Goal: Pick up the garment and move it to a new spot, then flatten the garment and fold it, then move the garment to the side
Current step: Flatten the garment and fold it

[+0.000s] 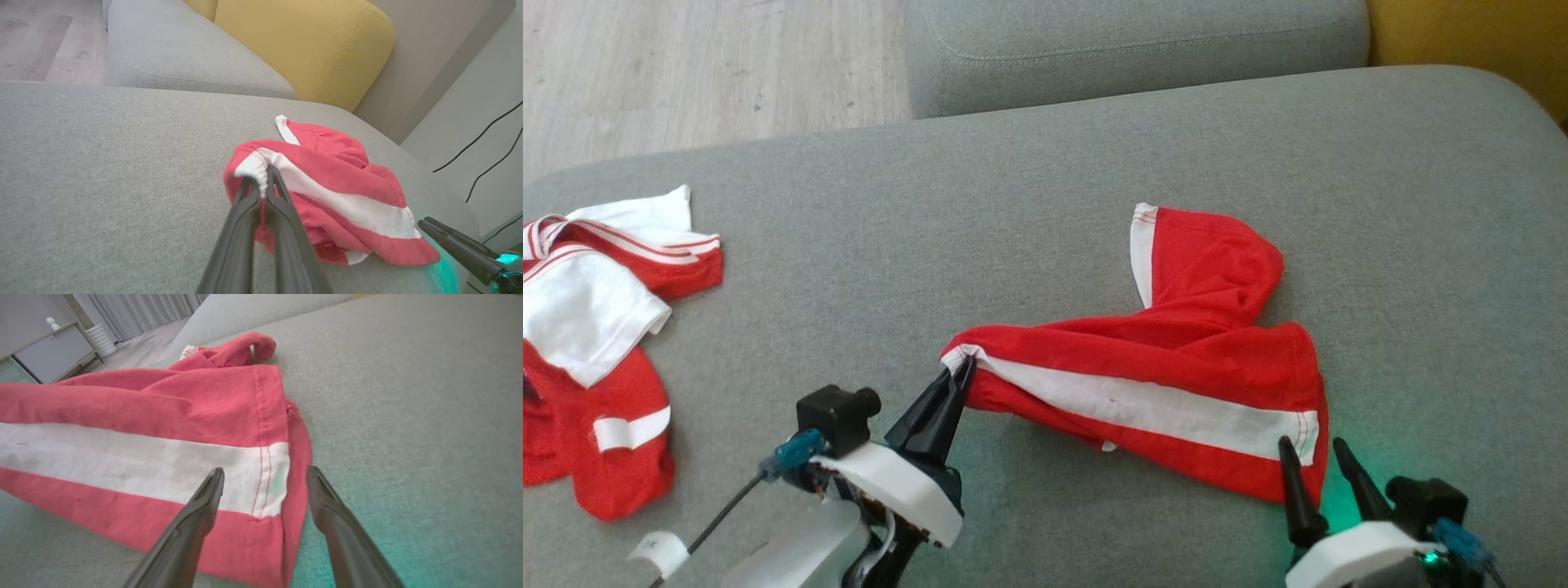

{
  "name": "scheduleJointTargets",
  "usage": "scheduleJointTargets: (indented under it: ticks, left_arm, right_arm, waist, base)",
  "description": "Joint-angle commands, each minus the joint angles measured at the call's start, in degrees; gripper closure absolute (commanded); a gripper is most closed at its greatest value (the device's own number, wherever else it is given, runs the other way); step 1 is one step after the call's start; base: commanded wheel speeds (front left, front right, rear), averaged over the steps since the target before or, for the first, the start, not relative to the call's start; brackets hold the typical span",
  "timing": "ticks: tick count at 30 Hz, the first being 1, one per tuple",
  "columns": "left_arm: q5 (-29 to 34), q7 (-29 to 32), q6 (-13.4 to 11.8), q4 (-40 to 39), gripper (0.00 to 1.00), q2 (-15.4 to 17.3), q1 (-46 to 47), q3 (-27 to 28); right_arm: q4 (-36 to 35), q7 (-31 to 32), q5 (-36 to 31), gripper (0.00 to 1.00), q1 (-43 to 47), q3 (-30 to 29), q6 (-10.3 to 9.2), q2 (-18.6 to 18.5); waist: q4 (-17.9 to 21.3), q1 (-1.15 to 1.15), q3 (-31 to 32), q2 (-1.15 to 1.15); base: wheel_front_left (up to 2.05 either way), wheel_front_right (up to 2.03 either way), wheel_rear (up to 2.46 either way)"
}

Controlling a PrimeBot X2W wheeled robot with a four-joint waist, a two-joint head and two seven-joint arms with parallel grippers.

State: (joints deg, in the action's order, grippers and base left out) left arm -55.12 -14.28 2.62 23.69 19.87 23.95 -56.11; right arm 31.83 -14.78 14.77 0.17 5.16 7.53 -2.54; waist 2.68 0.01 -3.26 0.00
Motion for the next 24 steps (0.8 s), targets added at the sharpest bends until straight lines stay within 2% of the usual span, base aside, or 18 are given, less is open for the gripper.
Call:
scheduleJointTargets:
  ticks: [1,7,13,14,16,17,20,24]
  left_arm:
    - [0.8,-0.7,0.5,-1.5,1.0,0.7,1.7,3.0]
    - [2.2,-0.7,1.3,-0.7,1.0,-0.2,0.7,4.3]
    - [2.8,-0.7,1.9,0.1,1.0,-0.9,0.5,4.4]
    - [2.9,-0.7,2.0,0.3,1.0,-1.0,0.5,4.4]
    - [3.0,-0.7,2.2,0.7,1.0,-1.3,0.4,4.5]
    - [3.2,-0.7,2.3,0.9,1.0,-1.4,0.3,4.6]
    - [3.8,-0.7,2.5,1.2,1.0,-1.7,0.0,5.0]
    - [5.9,-0.7,2.8,0.2,1.0,-1.7,1.2,6.9]
  right_arm:
    - [-0.1,-0.2,1.2,0.0,-3.0,2.0,-0.04,-0.3]
    - [6.7,-0.2,5.9,0.0,-7.4,5.2,-0.04,-0.3]
    - [9.4,-0.2,8.3,0.0,-9.2,6.8,-0.04,-0.4]
    - [9.5,-0.2,8.6,0.18,-9.4,7.2,-0.04,-0.6]
    - [9.3,-0.2,9.1,0.85,-9.6,7.6,-0.04,-0.9]
    - [9.1,-0.2,9.3,1.0,-9.5,7.8,-0.04,-1.0]
    - [7.6,-0.2,9.4,1.0,-8.8,7.2,-0.04,-1.7]
    - [1.1,-0.2,8.5,1.0,-8.2,3.5,-0.04,-2.3]
  waist:
    - [0.0,-0.01,-0.1,0.0]
    - [0.0,-0.01,-0.5,0.0]
    - [-0.5,-0.01,-0.5,0.0]
    - [-0.6,-0.01,-0.4,0.0]
    - [-0.7,-0.01,-0.2,0.0]
    - [-0.8,-0.01,0.0,0.0]
    - [-0.9,-0.01,0.7,0.0]
    - [-0.9,-0.01,1.3,0.0]
  base:
    - [0.0,0.0,0.0]
    - [0.0,0.0,0.0]
    - [0.0,0.0,0.0]
    - [0.0,0.0,0.0]
    - [0.0,0.0,0.0]
    - [0.0,0.0,0.0]
    - [0.0,0.0,0.0]
    - [0.0,0.0,0.0]
